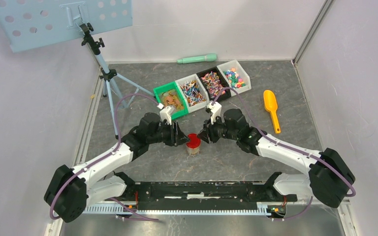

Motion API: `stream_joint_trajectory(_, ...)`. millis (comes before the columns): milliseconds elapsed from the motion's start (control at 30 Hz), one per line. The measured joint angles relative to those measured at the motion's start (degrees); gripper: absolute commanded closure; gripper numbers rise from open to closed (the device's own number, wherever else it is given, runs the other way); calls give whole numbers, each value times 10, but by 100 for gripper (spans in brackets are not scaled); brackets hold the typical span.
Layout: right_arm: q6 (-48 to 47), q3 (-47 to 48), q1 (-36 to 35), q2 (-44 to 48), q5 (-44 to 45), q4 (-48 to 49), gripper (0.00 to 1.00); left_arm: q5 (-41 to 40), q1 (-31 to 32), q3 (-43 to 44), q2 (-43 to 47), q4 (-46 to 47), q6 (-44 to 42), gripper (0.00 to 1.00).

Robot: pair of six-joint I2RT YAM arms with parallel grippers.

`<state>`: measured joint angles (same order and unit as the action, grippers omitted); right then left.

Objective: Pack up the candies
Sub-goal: Close the bottle lid on the packing bottle.

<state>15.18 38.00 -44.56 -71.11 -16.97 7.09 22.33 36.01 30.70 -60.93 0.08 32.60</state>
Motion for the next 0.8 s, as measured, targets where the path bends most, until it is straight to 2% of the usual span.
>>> stream_joint_trajectory(33,0,0,1,0,0,0,52,1,0,0,1,-1,0,42)
stream_joint_trajectory(100,2,2,4,0,1,-7,49,3,0,0,4,-9,0,37)
stream_joint_trajectory(200,0,16,8,1,6,-35,48,3,0,-1,17,-17,5,30)
stream_joint_trajectory(300,-2,33,11,12,16,-72,60,3,0,-1,32,-21,6,28)
stream_joint_trajectory(400,1,38,12,34,9,-85,75,0,0,2,35,-36,6,33)
stream_joint_trajectory(433,3,38,12,41,2,-84,76,-2,0,3,34,-42,6,37)
stream_joint_trajectory(567,28,32,13,52,-45,-49,76,-8,0,10,25,-52,6,49)
stream_joint_trajectory(800,85,-47,13,18,-105,58,78,-12,1,13,6,-43,7,61)
